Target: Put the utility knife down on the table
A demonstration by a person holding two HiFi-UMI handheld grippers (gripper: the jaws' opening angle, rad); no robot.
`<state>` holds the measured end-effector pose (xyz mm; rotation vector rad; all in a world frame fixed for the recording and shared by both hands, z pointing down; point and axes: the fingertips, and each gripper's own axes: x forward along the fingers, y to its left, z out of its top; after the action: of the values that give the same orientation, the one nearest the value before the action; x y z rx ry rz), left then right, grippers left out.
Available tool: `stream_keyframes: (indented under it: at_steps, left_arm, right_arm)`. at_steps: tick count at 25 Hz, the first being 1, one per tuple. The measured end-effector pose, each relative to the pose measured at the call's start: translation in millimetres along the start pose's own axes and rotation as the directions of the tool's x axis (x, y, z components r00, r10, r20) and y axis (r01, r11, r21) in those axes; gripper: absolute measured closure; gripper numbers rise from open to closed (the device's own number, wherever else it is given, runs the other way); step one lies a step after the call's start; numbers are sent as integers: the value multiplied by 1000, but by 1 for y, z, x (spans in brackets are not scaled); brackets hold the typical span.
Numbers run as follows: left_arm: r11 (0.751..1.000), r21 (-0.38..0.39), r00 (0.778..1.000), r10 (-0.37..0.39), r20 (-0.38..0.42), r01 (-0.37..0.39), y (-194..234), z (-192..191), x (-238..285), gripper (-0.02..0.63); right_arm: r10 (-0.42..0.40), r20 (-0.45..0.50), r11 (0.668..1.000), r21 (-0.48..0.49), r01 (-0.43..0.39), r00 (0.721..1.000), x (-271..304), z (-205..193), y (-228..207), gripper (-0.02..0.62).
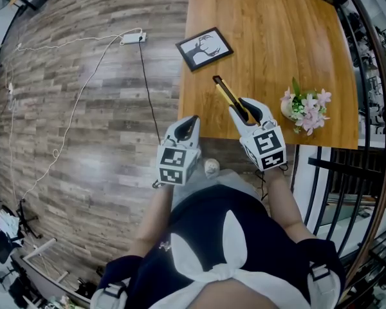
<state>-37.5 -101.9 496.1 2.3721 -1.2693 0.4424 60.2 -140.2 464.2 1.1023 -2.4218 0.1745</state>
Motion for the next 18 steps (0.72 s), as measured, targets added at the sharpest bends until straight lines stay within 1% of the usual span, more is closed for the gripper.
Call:
stream_keyframes:
  at_steps: [5, 18]
  left_arm:
    - [1000, -3, 1000, -9, -7, 9, 3, -2, 1, 589]
    - [1000, 2, 1000, -18, -20, 18, 15, -1, 7, 589]
  right_arm:
    - [2, -24, 1000, -19, -2, 1000, 7, -7, 4, 480]
    - [24, -61, 1000, -12, -25, 998, 26, -20, 8, 480]
